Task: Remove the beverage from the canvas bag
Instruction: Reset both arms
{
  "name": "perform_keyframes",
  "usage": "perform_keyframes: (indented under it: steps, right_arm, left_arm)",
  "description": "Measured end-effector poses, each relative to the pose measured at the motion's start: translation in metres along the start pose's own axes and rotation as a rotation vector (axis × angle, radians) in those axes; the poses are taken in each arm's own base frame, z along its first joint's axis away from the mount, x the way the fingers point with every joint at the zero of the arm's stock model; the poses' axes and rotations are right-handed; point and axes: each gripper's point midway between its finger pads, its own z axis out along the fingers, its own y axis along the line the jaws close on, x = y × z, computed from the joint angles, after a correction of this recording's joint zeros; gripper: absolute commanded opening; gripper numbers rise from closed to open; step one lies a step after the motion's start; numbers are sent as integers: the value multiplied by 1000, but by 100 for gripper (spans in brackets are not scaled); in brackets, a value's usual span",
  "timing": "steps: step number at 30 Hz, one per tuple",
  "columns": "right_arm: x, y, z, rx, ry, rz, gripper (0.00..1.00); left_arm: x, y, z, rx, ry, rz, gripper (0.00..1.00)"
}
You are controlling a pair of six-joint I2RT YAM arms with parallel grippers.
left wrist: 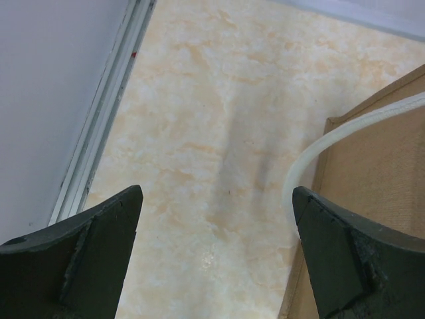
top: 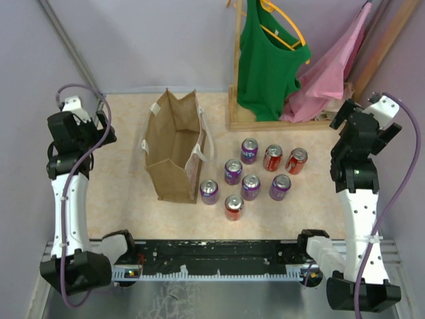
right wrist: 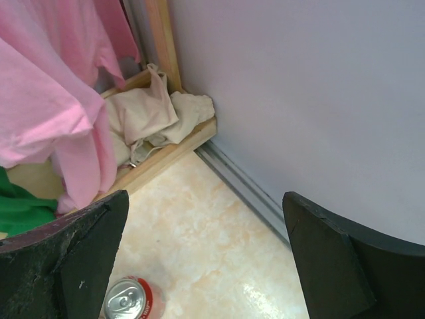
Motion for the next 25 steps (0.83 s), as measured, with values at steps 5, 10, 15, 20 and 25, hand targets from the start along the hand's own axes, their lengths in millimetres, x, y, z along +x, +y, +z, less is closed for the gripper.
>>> perform_keyframes:
  steps: [5, 10, 15, 20, 25]
  right_arm:
    - [5, -4, -1, 6, -4, 12, 99]
    - [6, -3, 0, -2, -3, 12, 99]
    - [5, -3, 0, -3, -3, 1, 99]
    - [5, -1, -1, -15, -3, -4, 99]
    - [5, 0, -1, -22, -2, -3, 99]
  left_arm:
    - [-17, 3, -16, -26, -101, -30, 100]
    - [-26, 10, -24, -71, -155, -40, 100]
    - [-23, 16, -27, -105, -162, -45, 100]
    - [-26, 19, -31, -124, -187, -46, 100]
    - [-27, 22, -32, -141, -189, -47, 100]
